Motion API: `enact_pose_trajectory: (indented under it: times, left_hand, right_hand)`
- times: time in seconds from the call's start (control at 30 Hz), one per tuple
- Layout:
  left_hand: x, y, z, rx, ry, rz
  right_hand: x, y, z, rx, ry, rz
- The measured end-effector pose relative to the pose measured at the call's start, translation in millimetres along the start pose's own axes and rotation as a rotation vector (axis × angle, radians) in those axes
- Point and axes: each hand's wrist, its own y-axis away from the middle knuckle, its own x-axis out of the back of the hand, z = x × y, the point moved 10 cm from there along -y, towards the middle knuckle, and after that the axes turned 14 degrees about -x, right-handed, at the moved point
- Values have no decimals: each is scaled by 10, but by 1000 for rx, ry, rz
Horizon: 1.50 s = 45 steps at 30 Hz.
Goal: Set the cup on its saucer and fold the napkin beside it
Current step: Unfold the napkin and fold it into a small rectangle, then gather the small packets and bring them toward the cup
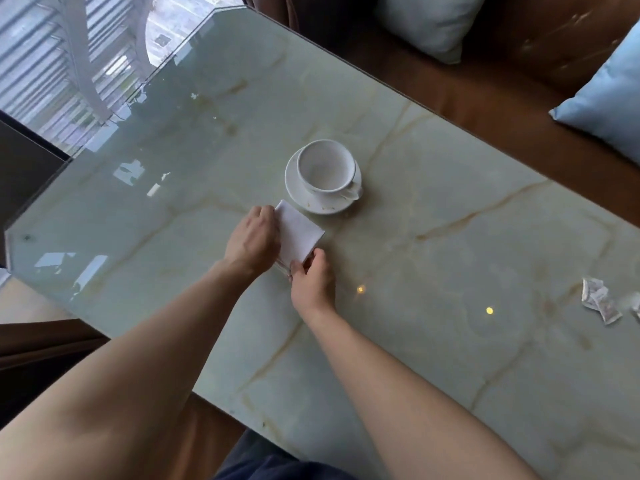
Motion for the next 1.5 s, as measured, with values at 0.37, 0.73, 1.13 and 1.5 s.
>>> enact_pose_trajectory:
  times: [0.37, 0.73, 1.13, 1.5]
  left_hand:
    - [-37, 232, -78, -151, -96, 76]
    - [-379, 399, -169, -201, -296, -209]
    - [-440, 549, 1164, -274, -275, -96]
    - [-1478, 521, 3289, -458, -222, -236]
  right_hand:
    - [65, 77, -271, 332, 599, 391]
    - [-216, -180, -93, 361, 794, 224]
    - [1509, 37, 207, 444, 637, 262]
    - [3827, 12, 1580, 178, 681, 450]
